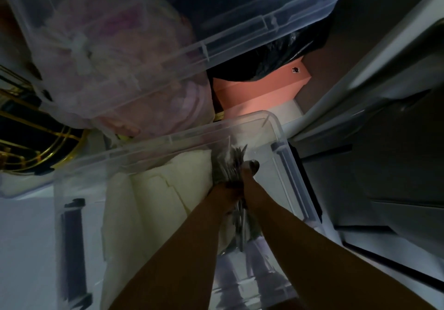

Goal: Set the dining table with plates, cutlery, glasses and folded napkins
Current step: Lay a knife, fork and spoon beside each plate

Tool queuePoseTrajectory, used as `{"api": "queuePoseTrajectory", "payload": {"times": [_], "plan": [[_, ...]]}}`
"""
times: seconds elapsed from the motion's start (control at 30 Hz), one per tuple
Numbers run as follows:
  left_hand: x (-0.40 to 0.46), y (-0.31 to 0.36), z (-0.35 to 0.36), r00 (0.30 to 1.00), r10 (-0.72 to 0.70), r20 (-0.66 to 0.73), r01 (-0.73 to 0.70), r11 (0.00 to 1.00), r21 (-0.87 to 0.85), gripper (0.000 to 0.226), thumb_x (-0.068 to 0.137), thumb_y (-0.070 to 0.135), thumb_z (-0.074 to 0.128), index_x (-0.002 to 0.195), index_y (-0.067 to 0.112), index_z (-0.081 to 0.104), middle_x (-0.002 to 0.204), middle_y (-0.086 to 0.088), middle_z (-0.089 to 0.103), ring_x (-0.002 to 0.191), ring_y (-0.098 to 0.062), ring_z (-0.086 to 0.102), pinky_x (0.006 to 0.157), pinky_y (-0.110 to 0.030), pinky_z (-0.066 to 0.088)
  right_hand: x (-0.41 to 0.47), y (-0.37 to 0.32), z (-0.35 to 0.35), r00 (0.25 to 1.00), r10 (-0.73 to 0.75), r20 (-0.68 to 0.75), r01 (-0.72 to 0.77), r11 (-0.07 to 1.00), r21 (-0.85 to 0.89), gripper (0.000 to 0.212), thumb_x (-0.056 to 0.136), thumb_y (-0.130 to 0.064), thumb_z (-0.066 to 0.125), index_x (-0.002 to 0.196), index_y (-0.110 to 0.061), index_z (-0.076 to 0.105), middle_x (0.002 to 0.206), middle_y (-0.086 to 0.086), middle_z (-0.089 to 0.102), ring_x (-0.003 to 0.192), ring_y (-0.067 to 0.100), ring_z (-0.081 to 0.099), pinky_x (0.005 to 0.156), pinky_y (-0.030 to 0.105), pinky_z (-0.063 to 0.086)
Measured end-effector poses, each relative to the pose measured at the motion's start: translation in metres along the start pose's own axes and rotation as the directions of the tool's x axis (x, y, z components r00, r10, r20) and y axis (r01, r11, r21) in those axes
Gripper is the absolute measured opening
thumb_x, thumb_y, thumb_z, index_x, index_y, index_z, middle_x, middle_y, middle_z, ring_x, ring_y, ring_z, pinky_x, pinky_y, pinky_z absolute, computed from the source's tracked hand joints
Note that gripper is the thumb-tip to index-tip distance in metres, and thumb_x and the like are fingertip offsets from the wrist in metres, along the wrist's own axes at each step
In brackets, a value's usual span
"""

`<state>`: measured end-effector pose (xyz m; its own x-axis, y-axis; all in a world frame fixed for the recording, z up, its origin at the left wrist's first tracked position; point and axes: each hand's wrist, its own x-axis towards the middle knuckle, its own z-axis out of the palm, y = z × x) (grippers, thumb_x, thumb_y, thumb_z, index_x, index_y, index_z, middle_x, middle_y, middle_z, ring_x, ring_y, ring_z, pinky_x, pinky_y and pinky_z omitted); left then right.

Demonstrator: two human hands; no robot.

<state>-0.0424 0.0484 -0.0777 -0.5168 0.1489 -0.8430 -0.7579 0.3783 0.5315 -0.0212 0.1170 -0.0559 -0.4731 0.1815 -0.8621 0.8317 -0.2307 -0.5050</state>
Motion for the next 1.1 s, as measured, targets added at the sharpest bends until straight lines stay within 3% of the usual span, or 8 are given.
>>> {"api": "queuePoseTrajectory", "payload": {"times": [0.13, 0.3, 0.37, 0.5, 0.67, 0.83, 0.97, 1.1], "plan": [[-0.015, -0.004, -0.001, 0.996, 0.09, 0.005, -0.087, 0.982, -0.166, 0.029, 0.094, -0.002, 0.052, 0.121, -0.012, 0.055, 0.107, -0.022, 0.064, 0.066, -0.015, 0.054, 0.046, -0.009, 0.045, -0.029, -0.002, -0.009, 0.998, -0.052, -0.045, 0.041, 0.977, -0.209, 0.084, 0.086, -0.071, 0.023, 0.135, -0.007, 0.048, 0.125, 0.019, 0.056, 0.107, 0.026, 0.056, 0.098, 0.034, 0.043], [-0.054, 0.007, -0.007, 0.972, 0.228, 0.051, -0.202, 0.929, -0.311, 0.014, 0.084, -0.005, 0.062, 0.096, -0.003, 0.068, 0.08, -0.009, 0.07, 0.07, -0.016, 0.067, 0.061, -0.021, 0.053, -0.069, -0.013, -0.019, 0.973, -0.207, -0.103, 0.184, 0.964, -0.192, 0.128, 0.044, -0.102, 0.018, 0.121, -0.009, 0.06, 0.108, 0.011, 0.065, 0.087, 0.015, 0.06, 0.068, 0.024, 0.046], [-0.066, 0.013, -0.011, 0.96, 0.28, -0.003, -0.265, 0.906, -0.328, 0.011, 0.08, -0.004, 0.068, 0.088, 0.002, 0.071, 0.08, -0.008, 0.073, 0.076, -0.02, 0.069, 0.066, -0.024, 0.053, -0.083, -0.021, -0.021, 0.96, -0.263, -0.099, 0.248, 0.958, -0.146, 0.113, 0.053, -0.096, 0.016, 0.108, -0.012, 0.067, 0.098, 0.005, 0.067, 0.084, 0.009, 0.061, 0.068, 0.021, 0.043], [-0.089, 0.03, -0.021, 0.927, 0.364, -0.087, -0.369, 0.85, -0.377, 0.011, 0.083, -0.006, 0.064, 0.088, 0.001, 0.07, 0.079, -0.011, 0.073, 0.074, -0.022, 0.068, 0.069, -0.03, 0.055, -0.111, -0.036, -0.021, 0.892, -0.44, -0.103, 0.44, 0.898, -0.027, 0.063, 0.091, -0.059, 0.025, 0.078, -0.02, 0.073, 0.072, -0.01, 0.067, 0.069, -0.001, 0.062, 0.06, 0.013, 0.043], [-0.12, 0.061, -0.034, 0.927, 0.353, -0.131, -0.374, 0.826, -0.422, 0.013, 0.083, -0.002, 0.066, 0.094, -0.009, 0.068, 0.094, -0.028, 0.069, 0.085, -0.038, 0.066, 0.079, -0.044, 0.055, -0.134, -0.051, -0.02, 0.825, -0.543, -0.159, 0.557, 0.828, 0.065, 0.05, 0.098, -0.044, 0.032, 0.079, -0.016, 0.068, 0.065, -0.012, 0.064, 0.064, -0.004, 0.06, 0.061, 0.01, 0.045], [-0.156, 0.101, -0.025, 0.908, 0.416, -0.058, -0.401, 0.817, -0.414, 0.009, 0.086, 0.001, 0.064, 0.084, 0.005, 0.071, 0.078, -0.012, 0.073, 0.068, -0.024, 0.071, 0.058, -0.031, 0.057, -0.165, -0.08, -0.034, 0.88, -0.472, -0.051, 0.472, 0.858, 0.203, 0.048, 0.101, -0.043, 0.033, 0.08, -0.017, 0.067, 0.061, -0.007, 0.066, 0.062, 0.006, 0.065, 0.052, 0.016, 0.047], [-0.19, 0.142, 0.008, 0.876, 0.472, 0.096, -0.408, 0.834, -0.373, 0.018, 0.087, 0.009, 0.063, 0.097, -0.004, 0.07, 0.089, -0.023, 0.071, 0.077, -0.033, 0.071, 0.07, -0.043, 0.057, -0.205, -0.098, -0.069, 0.863, -0.488, -0.129, 0.504, 0.821, 0.269, 0.051, 0.097, -0.054, 0.036, 0.096, -0.015, 0.069, 0.075, 0.001, 0.068, 0.076, 0.017, 0.066, 0.064, 0.027, 0.048], [-0.23, 0.179, 0.062, 0.846, 0.485, 0.222, -0.401, 0.853, -0.334, 0.014, 0.086, 0.011, 0.063, 0.088, 0.001, 0.072, 0.074, -0.017, 0.071, 0.066, -0.028, 0.07, 0.066, -0.035, 0.056, -0.25, -0.113, -0.123, 0.858, -0.468, -0.212, 0.514, 0.792, 0.33, 0.049, 0.093, -0.056, 0.044, 0.094, -0.015, 0.071, 0.08, 0.008, 0.073, 0.078, 0.024, 0.07, 0.077, 0.038, 0.055]]}}
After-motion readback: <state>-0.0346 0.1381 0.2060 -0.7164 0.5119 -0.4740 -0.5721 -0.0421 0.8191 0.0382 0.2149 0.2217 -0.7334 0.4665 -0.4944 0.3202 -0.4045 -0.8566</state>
